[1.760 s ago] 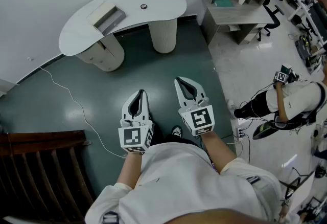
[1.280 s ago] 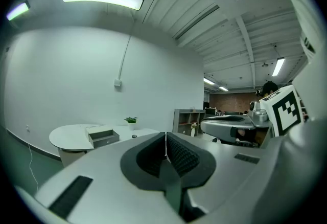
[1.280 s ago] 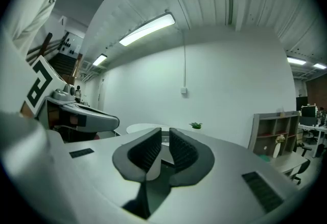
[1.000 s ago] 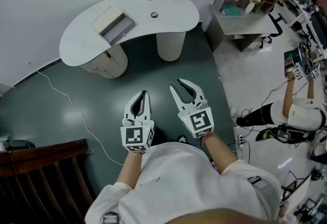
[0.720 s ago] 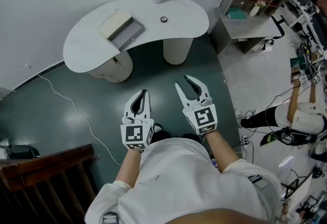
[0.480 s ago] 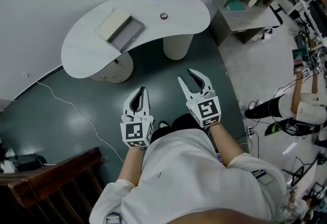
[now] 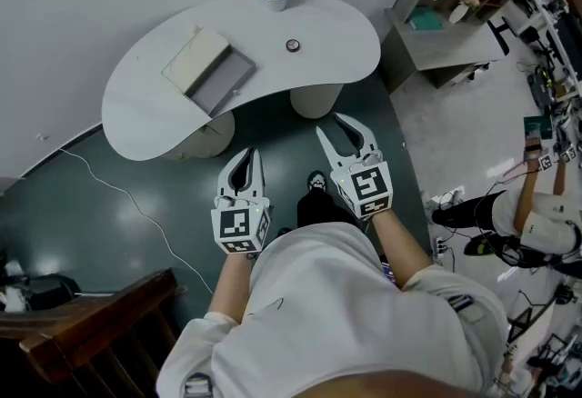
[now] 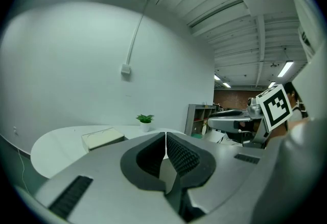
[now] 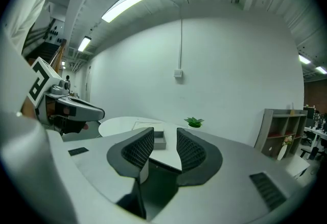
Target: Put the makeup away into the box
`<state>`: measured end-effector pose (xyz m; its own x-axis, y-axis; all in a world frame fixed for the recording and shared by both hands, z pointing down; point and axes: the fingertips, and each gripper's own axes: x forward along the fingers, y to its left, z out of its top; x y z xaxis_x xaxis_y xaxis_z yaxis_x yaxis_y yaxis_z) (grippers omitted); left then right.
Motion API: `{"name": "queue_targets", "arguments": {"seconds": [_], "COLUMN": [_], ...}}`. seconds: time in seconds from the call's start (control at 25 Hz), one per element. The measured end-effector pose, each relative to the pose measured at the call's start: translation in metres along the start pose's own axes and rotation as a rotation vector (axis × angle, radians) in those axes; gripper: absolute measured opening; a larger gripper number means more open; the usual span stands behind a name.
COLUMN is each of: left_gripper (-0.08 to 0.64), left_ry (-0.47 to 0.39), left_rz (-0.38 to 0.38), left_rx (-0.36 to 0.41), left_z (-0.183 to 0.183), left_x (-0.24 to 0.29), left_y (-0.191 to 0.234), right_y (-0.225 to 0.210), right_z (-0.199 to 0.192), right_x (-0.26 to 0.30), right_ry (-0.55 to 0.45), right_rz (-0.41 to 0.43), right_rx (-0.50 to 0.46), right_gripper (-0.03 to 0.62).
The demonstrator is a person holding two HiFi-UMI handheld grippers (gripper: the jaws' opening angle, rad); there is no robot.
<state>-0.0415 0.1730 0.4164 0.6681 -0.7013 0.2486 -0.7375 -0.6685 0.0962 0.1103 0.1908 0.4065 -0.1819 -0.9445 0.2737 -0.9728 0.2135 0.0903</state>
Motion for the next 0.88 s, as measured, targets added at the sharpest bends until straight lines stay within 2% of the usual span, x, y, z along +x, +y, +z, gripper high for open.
{"name": "queue_targets", "arguments": {"seconds": [0.24,0.52,0.88], "left_gripper": [0.025,0.025,0.025], "left_ry": [0.007,0.072,0.175], "left_rz": [0.037,0.085,0.121], "left_rx": [-0.017,-0.066,-0.086], "left_z": [0.025,0.015,-0.007], "left_x": [0.069,0.136,0.184], "left_y": [0.000,-0.001,0.037], "right_y": [-0.064,-0.119,-0.137], "right_z": [0.010,-0.004,-0.046], "right_x": [0.047,0.093,0.155], "right_ry": [0.021,0.064,0.164], "right_rz": [0.042,0.106,0.150], "right_rx": [-0.021,-0.015,0.049], "right_gripper": [0.124,0.124,0.127]}}
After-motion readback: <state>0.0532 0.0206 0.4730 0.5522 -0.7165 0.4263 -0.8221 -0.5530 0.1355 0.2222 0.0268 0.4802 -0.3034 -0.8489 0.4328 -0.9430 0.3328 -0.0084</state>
